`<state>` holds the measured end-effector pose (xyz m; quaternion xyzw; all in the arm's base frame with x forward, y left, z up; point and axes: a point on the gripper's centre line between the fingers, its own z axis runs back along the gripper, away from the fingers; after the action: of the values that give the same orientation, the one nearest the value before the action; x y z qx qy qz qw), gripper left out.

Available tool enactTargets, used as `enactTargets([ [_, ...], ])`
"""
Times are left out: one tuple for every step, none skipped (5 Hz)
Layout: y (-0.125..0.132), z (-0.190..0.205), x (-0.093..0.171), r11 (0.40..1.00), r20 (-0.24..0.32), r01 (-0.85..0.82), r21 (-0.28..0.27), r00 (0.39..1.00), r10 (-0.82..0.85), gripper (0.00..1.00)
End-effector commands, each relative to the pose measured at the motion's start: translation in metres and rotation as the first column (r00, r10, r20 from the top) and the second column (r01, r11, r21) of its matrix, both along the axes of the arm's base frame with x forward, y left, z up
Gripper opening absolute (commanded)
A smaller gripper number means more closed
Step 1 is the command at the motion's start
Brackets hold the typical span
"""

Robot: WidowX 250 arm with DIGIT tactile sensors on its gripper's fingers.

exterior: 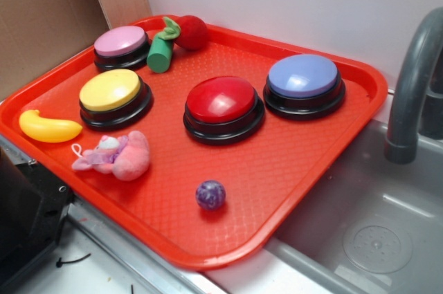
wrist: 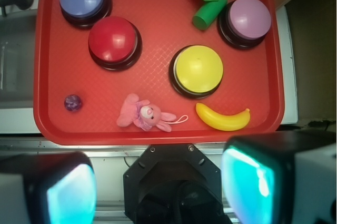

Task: Push the red button.

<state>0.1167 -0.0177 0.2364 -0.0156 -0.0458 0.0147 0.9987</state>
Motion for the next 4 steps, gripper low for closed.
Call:
enactTargets([
  [0.0, 0.0, 0.0, 1.0, 0.0, 0.0, 0.0, 1.0, 0.0, 1.0],
  [-0.024, -0.035, 0.05, 0.985, 0.0, 0.172, 0.03, 0.985, -0.172, 1.0],
  [-0.048, -0.069, 0.093, 0.972, 0.04, 0.229, 0.044, 0.972, -0.231, 1.0],
  [-0.06, -0.105, 0.119, 0.959, 0.076, 0.278, 0.046, 0.957, -0.281, 1.0],
])
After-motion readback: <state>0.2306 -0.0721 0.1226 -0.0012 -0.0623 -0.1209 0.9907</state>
